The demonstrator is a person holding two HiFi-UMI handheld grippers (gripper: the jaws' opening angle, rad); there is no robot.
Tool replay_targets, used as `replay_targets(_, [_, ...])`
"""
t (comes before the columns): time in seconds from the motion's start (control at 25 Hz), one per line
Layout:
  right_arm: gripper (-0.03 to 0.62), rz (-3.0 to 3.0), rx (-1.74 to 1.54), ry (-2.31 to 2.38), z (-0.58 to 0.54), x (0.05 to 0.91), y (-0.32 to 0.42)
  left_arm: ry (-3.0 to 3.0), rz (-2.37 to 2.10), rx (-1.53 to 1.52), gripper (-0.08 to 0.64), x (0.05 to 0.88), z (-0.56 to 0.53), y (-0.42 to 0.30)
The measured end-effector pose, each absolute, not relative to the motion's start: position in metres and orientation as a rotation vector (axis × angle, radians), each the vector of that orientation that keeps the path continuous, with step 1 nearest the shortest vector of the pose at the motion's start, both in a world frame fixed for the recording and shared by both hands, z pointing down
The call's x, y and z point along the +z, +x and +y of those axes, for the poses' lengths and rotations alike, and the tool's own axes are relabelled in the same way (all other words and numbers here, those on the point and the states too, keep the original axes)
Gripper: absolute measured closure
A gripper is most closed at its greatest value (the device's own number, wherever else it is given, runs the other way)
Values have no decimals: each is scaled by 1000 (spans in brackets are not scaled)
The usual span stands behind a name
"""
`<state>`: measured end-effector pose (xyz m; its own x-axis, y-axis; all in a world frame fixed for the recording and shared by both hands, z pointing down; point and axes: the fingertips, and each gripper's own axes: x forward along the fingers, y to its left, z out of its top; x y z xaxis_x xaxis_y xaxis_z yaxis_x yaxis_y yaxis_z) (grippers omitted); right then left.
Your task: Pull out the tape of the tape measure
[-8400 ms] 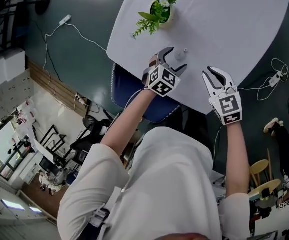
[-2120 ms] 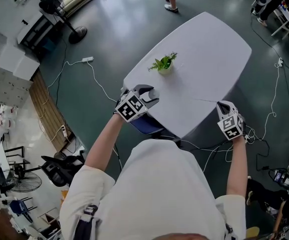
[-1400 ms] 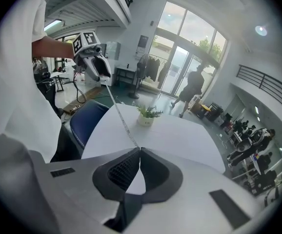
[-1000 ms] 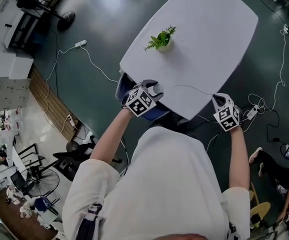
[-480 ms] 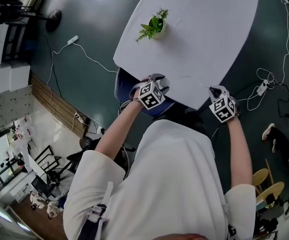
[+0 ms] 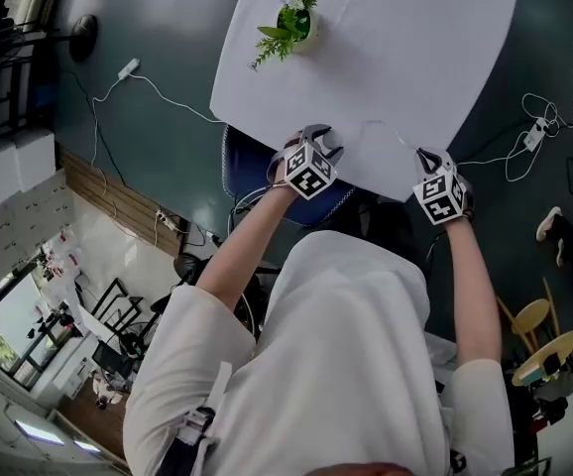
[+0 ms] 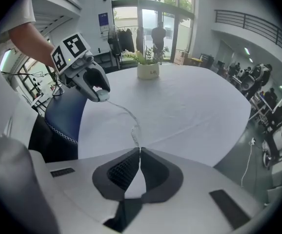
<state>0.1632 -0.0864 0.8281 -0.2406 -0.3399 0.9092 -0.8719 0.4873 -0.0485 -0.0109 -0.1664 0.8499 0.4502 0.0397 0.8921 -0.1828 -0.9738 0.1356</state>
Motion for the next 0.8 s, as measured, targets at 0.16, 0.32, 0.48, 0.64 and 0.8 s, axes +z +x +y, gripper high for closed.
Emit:
replay_targets(0.16, [558, -1779, 776, 1016, -80, 853, 155, 2459, -118, 1578, 339, 874, -166, -14])
replay_targets(0.32, [558, -1748, 818, 1016, -75, 869, 149, 2452, -104, 1601, 337, 888, -163, -16])
replay_targets(0.48, [555, -1714, 834, 1001, -72, 881, 148, 2458, -120, 1603, 336, 893, -163, -18])
replay_targets(0.64, [549, -1706, 848, 989, -70, 879, 148, 2450, -98, 1615, 293, 892, -159, -21])
replay_targets(0.8, [474, -1698, 829, 987, -66, 865, 151, 2459, -119, 1590, 291, 874, -159, -22])
